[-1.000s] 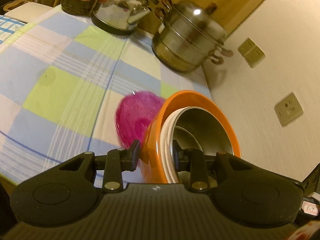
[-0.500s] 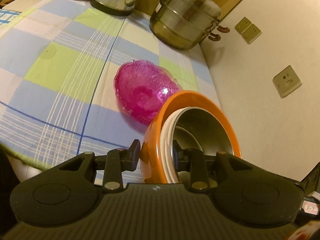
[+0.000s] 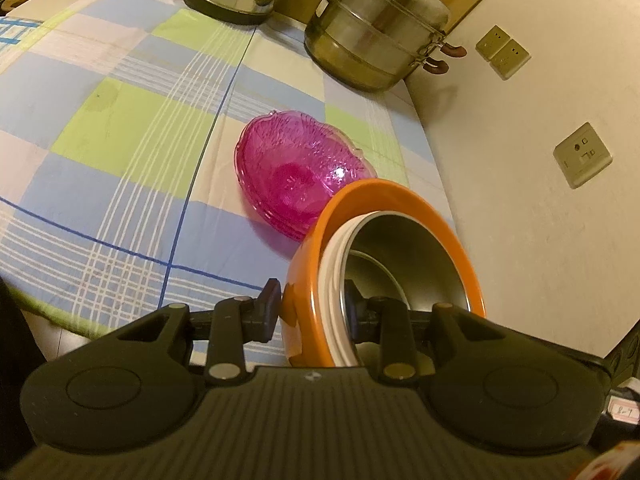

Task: Organize plates and bowls
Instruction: 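Lower the orange bowl stack onto the pink glass plate with both grippers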

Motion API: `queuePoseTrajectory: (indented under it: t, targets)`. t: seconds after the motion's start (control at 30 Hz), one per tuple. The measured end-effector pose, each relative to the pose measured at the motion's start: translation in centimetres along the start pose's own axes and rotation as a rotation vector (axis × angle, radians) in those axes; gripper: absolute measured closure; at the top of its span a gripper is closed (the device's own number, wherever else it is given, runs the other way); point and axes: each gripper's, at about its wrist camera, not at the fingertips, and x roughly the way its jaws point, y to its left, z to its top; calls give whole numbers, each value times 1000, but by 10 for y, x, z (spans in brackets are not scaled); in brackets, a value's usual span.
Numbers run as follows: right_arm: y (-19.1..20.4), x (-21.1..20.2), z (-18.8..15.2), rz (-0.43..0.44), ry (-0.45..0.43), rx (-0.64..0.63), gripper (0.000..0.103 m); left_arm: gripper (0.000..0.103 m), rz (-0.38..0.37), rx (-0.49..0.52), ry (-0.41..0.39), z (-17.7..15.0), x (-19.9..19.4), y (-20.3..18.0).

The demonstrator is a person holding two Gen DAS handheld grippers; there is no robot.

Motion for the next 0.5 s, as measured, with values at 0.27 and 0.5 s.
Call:
queuePoseTrajectory:
  t: [0.27,0.5]
  targets:
    - [9,1,15,3,-7,-7,70,74,-3,3,-9,15,4,-6]
    - [15,6,27,4,-11,-9,70,74,-5,7,-12,29,10,-10]
